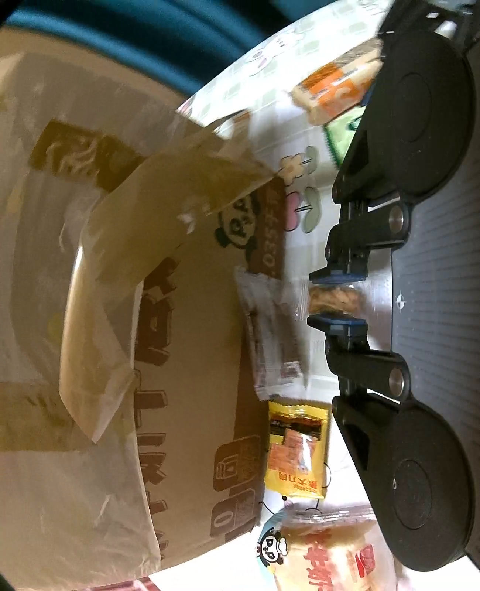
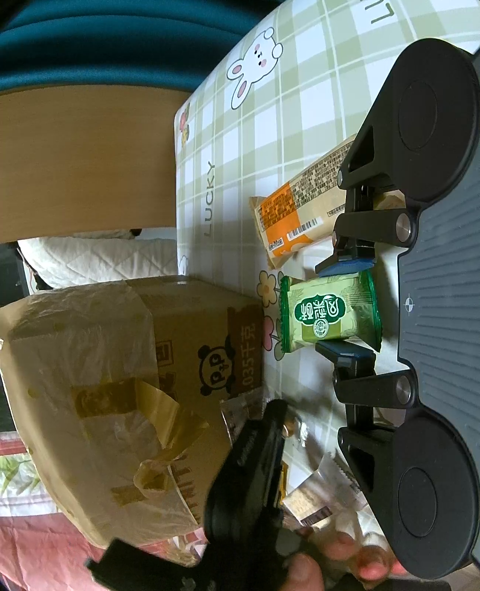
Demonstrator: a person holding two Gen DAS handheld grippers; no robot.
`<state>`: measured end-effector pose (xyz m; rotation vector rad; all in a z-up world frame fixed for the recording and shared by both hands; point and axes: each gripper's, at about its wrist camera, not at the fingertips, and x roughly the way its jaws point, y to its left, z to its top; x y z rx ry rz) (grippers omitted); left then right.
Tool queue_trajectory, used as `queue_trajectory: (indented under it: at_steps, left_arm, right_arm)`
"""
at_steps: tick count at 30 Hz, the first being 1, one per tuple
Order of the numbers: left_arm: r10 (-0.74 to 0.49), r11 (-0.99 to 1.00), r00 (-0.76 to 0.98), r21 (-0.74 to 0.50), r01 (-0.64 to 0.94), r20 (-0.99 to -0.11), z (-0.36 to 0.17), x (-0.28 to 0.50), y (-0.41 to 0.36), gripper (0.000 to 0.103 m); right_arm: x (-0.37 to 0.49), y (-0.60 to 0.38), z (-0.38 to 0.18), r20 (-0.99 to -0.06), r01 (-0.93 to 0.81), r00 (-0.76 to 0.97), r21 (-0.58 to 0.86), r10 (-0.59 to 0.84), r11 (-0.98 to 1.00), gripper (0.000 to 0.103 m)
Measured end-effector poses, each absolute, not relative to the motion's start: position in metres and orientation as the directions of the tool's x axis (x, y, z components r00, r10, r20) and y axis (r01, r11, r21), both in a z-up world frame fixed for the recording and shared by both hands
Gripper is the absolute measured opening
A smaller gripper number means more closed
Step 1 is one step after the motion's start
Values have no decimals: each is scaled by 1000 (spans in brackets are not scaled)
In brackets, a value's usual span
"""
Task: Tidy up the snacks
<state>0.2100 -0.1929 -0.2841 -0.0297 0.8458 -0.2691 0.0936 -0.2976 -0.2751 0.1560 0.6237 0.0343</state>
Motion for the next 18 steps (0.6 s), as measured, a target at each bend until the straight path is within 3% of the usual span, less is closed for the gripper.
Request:
queue_trajectory:
  at_steps: [18]
  left_arm:
    - [-339, 930, 652, -137, 341, -678, -272, 171, -165, 18]
  right_arm:
    - [98, -290, -275, -601, -2, 797, 93, 58, 996, 35]
